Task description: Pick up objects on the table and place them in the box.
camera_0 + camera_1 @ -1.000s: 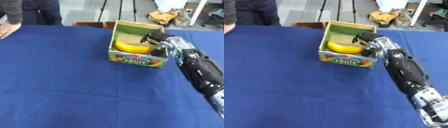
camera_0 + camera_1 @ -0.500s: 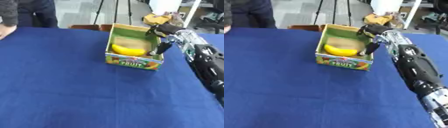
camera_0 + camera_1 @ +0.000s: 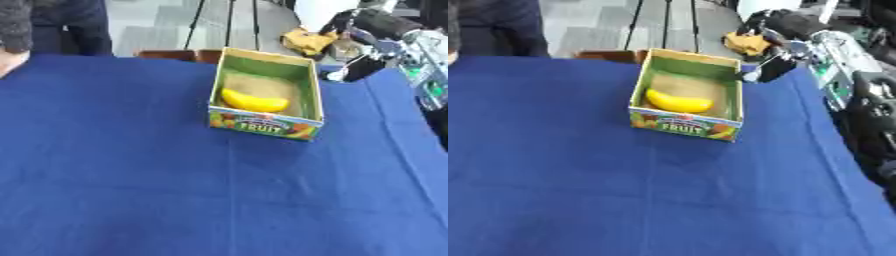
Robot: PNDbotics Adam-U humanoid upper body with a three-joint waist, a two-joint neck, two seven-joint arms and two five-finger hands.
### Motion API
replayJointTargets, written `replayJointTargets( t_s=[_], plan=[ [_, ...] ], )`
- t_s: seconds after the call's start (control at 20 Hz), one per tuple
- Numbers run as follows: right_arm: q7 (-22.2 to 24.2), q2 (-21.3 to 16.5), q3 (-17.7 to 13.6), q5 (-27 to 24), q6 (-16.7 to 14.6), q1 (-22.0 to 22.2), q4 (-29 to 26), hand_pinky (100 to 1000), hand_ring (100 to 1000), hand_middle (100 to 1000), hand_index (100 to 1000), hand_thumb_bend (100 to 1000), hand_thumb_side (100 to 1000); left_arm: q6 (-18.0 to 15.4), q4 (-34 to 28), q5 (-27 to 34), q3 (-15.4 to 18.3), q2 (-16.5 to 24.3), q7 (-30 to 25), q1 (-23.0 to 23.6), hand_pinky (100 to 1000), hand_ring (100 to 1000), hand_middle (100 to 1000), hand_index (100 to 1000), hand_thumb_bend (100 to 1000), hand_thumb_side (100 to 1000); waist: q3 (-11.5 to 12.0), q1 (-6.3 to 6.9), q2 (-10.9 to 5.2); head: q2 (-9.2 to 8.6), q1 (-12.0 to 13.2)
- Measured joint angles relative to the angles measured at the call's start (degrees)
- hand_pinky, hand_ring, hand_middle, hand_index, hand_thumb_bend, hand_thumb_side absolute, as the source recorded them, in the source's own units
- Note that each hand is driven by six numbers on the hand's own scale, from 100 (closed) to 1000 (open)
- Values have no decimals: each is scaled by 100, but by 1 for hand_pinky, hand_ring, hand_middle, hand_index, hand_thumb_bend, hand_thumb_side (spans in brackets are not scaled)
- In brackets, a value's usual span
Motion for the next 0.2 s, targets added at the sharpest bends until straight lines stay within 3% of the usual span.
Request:
replayJointTargets(
  t_s=[0.2],
  plan=[
    [-95,-336,-64,-506,197,539,-718,633,741,753,817,483,330,-10,6,-1,25,0,30,50,616,608,603,755,535,765,-163,74,0,0,98]
  ],
)
